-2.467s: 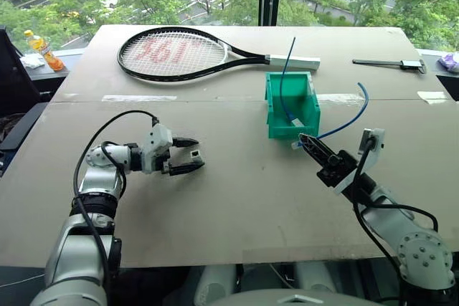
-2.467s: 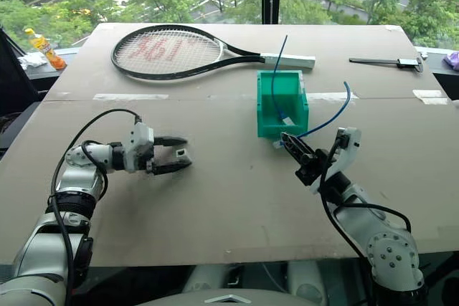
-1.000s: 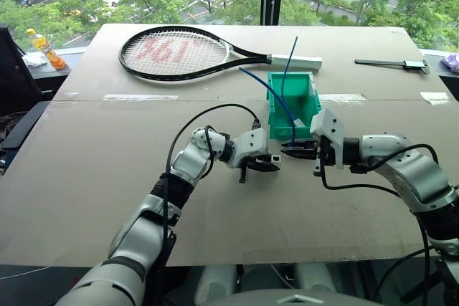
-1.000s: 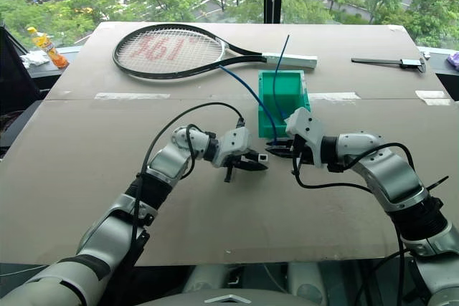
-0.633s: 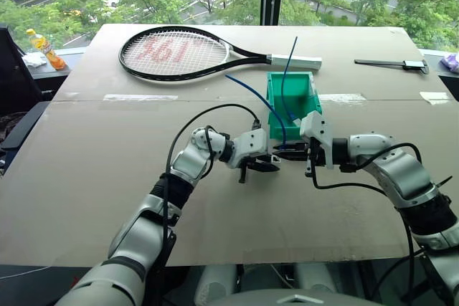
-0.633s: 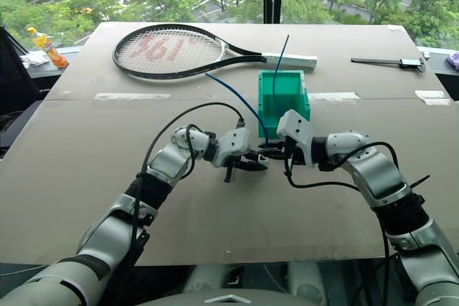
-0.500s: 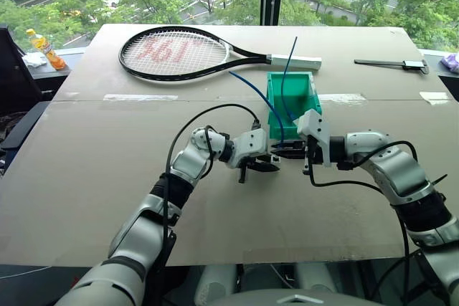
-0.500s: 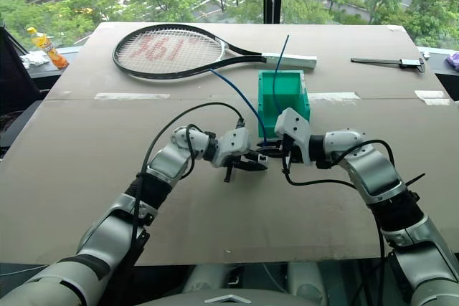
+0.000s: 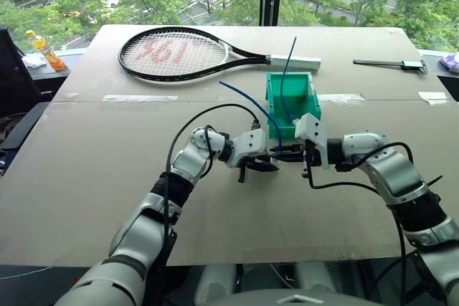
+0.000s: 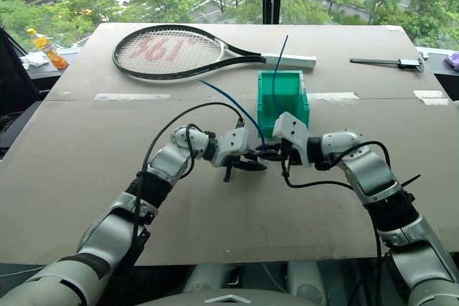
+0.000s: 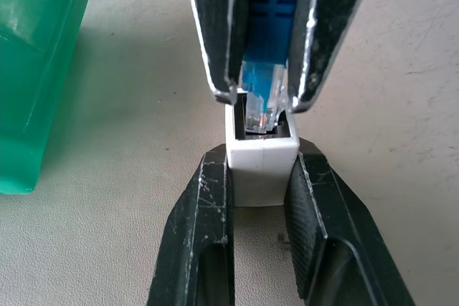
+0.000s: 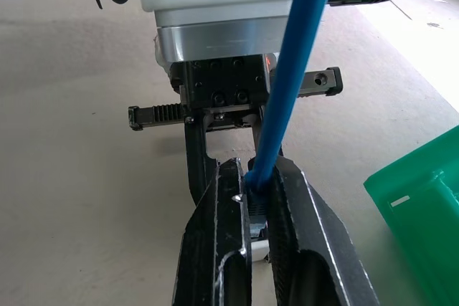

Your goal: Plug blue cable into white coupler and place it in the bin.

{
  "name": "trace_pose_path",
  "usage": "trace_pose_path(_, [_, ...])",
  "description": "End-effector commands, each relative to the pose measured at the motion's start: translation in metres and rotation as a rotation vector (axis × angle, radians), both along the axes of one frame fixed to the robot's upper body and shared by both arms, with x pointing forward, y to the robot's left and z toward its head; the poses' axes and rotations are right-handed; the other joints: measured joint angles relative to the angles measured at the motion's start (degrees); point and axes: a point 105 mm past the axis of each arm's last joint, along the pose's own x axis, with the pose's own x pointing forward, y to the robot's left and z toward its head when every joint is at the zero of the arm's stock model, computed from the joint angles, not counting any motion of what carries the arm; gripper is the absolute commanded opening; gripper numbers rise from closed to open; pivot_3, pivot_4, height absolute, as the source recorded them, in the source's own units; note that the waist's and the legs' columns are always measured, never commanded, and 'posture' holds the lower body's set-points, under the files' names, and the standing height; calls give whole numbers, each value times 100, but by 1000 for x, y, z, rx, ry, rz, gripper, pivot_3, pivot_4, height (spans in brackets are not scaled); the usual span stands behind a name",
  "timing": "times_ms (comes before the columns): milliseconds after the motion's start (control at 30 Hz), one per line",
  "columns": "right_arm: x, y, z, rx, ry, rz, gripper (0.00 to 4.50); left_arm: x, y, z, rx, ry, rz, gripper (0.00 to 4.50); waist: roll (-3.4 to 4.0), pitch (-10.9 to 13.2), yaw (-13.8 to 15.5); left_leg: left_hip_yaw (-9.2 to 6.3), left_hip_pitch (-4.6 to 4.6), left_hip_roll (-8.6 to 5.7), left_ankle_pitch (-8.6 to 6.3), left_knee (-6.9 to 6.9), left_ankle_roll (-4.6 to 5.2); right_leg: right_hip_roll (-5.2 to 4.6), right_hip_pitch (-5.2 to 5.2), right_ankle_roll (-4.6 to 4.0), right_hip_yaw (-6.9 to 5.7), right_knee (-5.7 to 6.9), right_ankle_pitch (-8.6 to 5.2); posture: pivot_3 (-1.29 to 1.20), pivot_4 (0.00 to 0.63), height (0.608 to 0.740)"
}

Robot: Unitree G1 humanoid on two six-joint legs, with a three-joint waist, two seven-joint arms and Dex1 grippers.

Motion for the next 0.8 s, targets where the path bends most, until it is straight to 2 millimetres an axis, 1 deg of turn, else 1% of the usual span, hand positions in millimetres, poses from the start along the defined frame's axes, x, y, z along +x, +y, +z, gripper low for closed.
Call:
trace_pose_path(33, [-7,-1,-23,-69,59,25,0,2,1,1,7,-11,2,367,-1,-2,0,0,1,0,0,0,0,0,1,0,0,0,0,0,150,740])
trace_pose_path(133, [-5,-2,-26,-80,71,29,0,2,1,1,7,-12,1,367,-2,-4,0,0,4,0,0,0,0,0,4,0,-1,0,0,0,150,740])
trace_pose_path(267, [3,-2,-32,-96,85,18,0,3,1,1,6,-14,2,367,-1,-5,-1,0,8,0,0,1,0,0,7,0,-1,-1,0,0,150,740])
trace_pose_path(367, [7,-7,-50,-125,124,5,0,2,0,1,3,-14,1,367,-3,-8,-7,-1,13,0,0,1,0,1,11,0,-1,0,0,0,150,740])
trace_pose_path(433, [4,-13,-74,-175,163,4,0,2,-1,1,-1,-12,5,367,-5,-12,-16,-1,30,1,0,0,0,1,28,-1,-1,0,0,0,150,740])
trace_pose_path(467, [2,-15,-83,-189,169,6,0,2,-1,1,-4,-10,7,367,-6,-13,-22,0,46,1,0,0,0,2,43,-1,-1,0,-1,0,150,740])
trace_pose_path(500, [2,-15,-86,-189,149,1,0,2,0,1,-8,-8,11,367,-11,-18,-28,1,67,2,0,-3,0,2,64,-13,0,-2,-10,0,150,740])
trace_pose_path(533, [7,-13,-82,-159,97,-24,0,2,0,1,-14,-5,17,367,-18,-29,-39,3,83,3,-1,-6,0,1,77,-15,1,-1,-17,0,150,740])
trace_pose_path(600, [18,-6,-54,-5,32,-67,0,1,-1,4,-44,6,22,367,-27,-47,-77,1,96,8,-1,-9,0,3,84,0,1,0,-28,0,150,740])
trace_pose_path(667, [20,-6,-26,86,-38,-76,0,-2,-1,9,-78,20,21,367,-24,-47,-118,0,100,10,-1,-8,0,3,87,0,1,3,-28,0,150,740])
trace_pose_path(700, [22,-7,-7,128,-112,-100,702,-4,-2,13,-104,29,19,367,-22,-45,-124,1,99,10,-1,-8,0,1,86,-4,3,5,-25,0,150,740])
trace_pose_path(733, [21,-10,9,161,-162,-112,960,-6,-2,17,-128,42,20,367,-19,-40,-125,1,94,10,-1,-8,-1,-1,83,-21,4,6,-14,0,150,740])
trace_pose_path(800, [8,-13,43,230,-234,-114,1845,-12,-3,26,-177,63,22,367,-9,-32,-121,1,53,8,0,-6,-2,-4,43,-7,4,7,-1,0,150,740])
